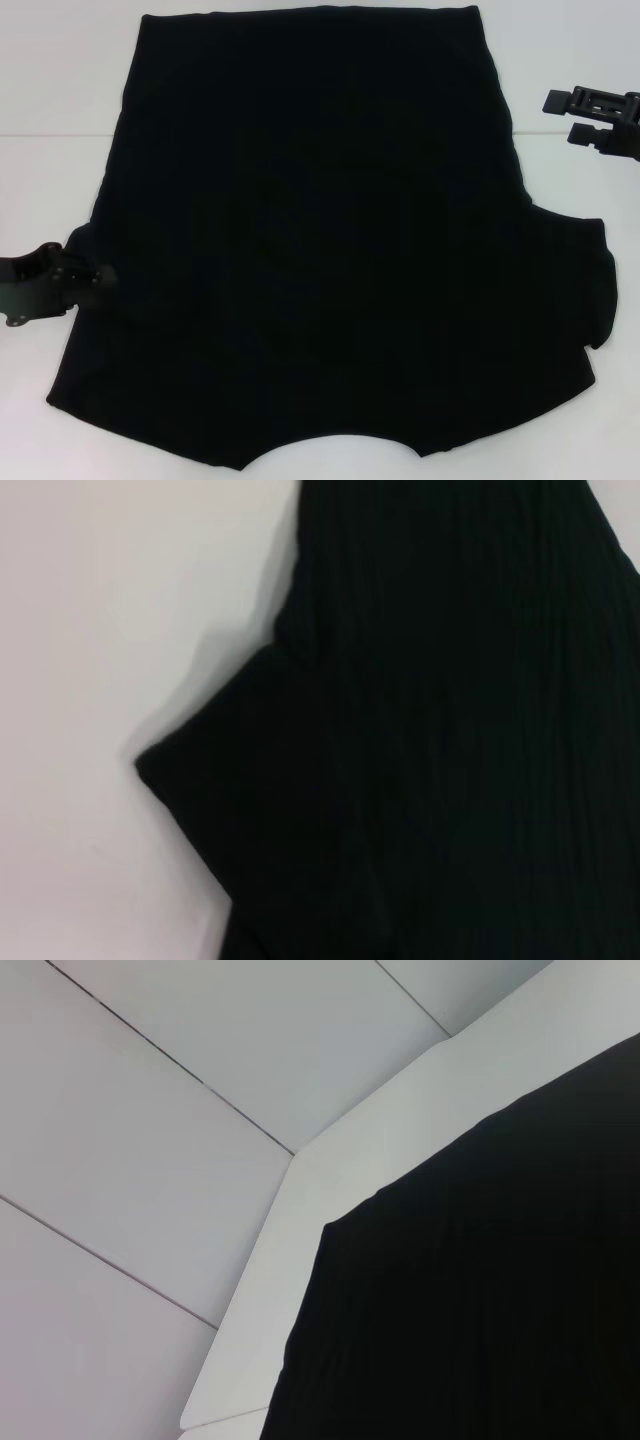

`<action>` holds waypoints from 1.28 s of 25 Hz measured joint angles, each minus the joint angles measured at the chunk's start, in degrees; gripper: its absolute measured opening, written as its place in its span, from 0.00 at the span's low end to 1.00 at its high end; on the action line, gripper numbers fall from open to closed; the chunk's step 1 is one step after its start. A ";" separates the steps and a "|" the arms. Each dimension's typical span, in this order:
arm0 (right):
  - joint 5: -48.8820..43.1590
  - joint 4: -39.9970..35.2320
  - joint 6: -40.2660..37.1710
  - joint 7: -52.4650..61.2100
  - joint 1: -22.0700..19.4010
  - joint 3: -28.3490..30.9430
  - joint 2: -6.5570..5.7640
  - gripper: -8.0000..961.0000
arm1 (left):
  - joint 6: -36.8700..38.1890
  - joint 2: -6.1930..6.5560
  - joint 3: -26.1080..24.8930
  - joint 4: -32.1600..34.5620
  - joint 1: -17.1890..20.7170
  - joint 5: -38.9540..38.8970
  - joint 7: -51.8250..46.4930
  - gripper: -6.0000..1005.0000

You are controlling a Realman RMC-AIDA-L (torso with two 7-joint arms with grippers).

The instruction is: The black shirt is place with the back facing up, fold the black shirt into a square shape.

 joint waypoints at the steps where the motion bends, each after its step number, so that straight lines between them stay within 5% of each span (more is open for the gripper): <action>1: 0.00 0.00 -0.02 0.00 0.00 0.00 0.00 0.90 | -0.56 0.04 -0.13 -0.44 0.00 0.07 -0.08 0.40; 10: 0.00 -0.23 -0.13 -0.03 -0.12 0.33 0.00 0.89 | -8.08 0.41 -2.40 -4.36 0.09 1.02 -1.53 0.40; 32: 0.35 -0.08 -0.08 -0.23 -0.24 0.53 -0.16 0.89 | -13.50 0.30 -3.57 -9.23 0.67 1.01 -4.83 0.41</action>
